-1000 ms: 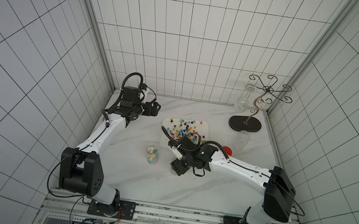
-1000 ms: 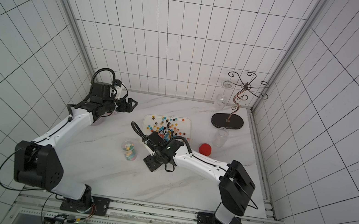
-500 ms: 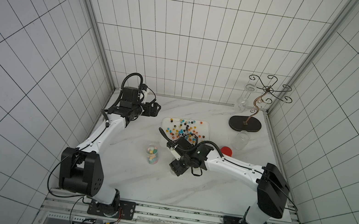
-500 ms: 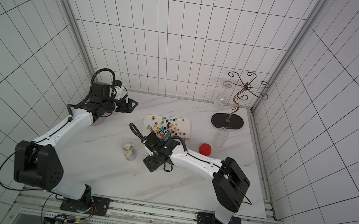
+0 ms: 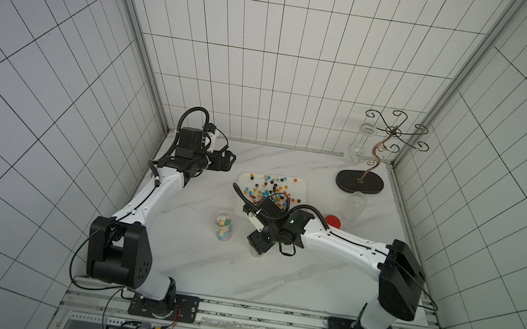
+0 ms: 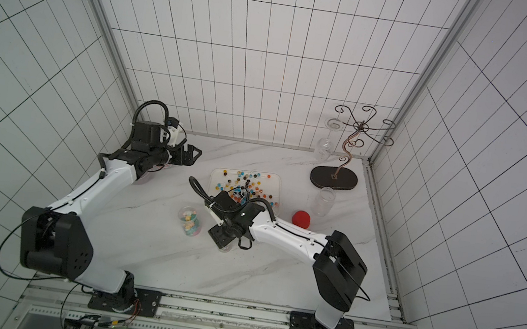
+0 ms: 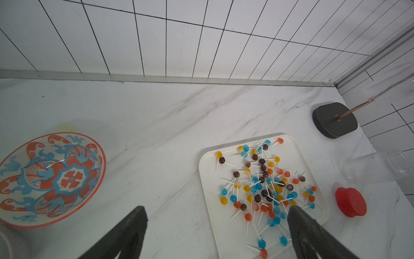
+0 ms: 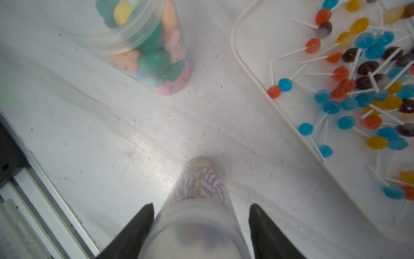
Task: Pour the candies out of the jar
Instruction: Pick up the jar from the center of the board.
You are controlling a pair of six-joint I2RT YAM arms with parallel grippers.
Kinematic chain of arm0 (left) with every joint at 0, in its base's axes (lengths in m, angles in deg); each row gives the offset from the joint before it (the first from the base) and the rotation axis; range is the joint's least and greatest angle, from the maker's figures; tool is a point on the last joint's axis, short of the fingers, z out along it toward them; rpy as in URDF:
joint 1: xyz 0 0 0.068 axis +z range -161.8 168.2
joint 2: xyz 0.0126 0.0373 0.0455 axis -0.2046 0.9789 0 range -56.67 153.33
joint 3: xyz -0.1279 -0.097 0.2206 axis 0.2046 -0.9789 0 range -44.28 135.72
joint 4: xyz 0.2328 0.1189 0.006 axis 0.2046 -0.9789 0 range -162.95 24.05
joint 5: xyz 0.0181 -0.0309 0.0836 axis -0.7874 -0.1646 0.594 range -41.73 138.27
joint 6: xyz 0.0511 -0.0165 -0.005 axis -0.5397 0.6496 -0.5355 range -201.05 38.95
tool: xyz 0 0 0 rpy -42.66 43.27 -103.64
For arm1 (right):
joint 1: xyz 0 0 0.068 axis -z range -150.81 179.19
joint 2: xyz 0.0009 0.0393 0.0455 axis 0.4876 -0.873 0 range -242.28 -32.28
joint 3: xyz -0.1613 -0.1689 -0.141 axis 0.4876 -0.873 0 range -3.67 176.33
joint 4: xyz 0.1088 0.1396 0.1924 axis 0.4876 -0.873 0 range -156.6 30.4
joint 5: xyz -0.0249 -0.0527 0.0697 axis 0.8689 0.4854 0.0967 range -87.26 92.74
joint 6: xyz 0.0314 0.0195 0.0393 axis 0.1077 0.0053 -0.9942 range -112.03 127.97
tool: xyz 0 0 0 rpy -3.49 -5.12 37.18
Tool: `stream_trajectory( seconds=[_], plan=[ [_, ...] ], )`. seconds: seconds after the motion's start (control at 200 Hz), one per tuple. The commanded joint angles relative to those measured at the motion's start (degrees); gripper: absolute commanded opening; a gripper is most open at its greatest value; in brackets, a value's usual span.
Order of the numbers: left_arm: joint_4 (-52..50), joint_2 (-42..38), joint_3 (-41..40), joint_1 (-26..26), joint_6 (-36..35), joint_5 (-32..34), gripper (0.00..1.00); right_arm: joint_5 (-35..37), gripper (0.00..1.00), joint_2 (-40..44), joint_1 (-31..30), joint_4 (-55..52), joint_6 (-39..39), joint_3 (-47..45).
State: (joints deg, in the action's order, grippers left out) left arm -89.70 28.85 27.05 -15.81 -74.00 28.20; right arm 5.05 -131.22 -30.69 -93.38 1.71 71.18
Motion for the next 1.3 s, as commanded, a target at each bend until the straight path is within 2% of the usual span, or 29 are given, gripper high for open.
stream_trajectory(
  seconds=[0.0, 0.18, 0.275, 0.44, 0.635, 0.83, 1.015, 1.175, 1.295],
  plan=[
    [1.8, -0.4, -0.5, 0.3, -0.4, -0.9, 0.97, 0.2, 0.66, -0.8, 0.6, 0.0, 0.7, 4.9],
    [1.8, -0.4, -0.6, 0.4, -0.5, -1.1, 0.97, 0.3, 0.61, -0.8, 0.8, -0.1, 0.8, 4.4],
    [1.8, -0.5, -0.5, 0.4, -0.5, -1.4, 0.97, 0.2, 0.51, -0.6, 1.0, -0.4, 0.9, 4.5],
    [1.8, -0.5, -0.6, 0.4, -1.1, -2.3, 0.97, -0.3, 0.41, 0.7, 1.5, -1.2, 0.9, 5.2],
    [2.4, -0.6, -1.1, 0.4, -2.1, -5.8, 0.97, -4.7, 0.31, 3.9, 5.1, -3.3, 0.6, 6.9],
    [3.9, -1.6, -2.5, 0.4, -5.5, -12.6, 0.97, -9.9, 0.28, 8.0, 12.4, -6.3, 0.8, 9.1],
    [3.6, -2.6, -3.4, 0.4, -12.6, -26.6, 0.97, -18.6, 0.27, 11.9, 22.9, -6.9, 0.7, 10.1],
    [3.3, -4.6, -4.3, 0.4, -18.7, -37.7, 0.97, -29.3, 0.26, 13.2, 30.1, -6.7, 0.7, 12.0],
    [3.3, -6.2, -5.2, -0.2, -21.5, -40.9, 0.97, -37.1, 0.26, 12.6, 33.5, -6.1, 0.5, 14.9]
  ],
)
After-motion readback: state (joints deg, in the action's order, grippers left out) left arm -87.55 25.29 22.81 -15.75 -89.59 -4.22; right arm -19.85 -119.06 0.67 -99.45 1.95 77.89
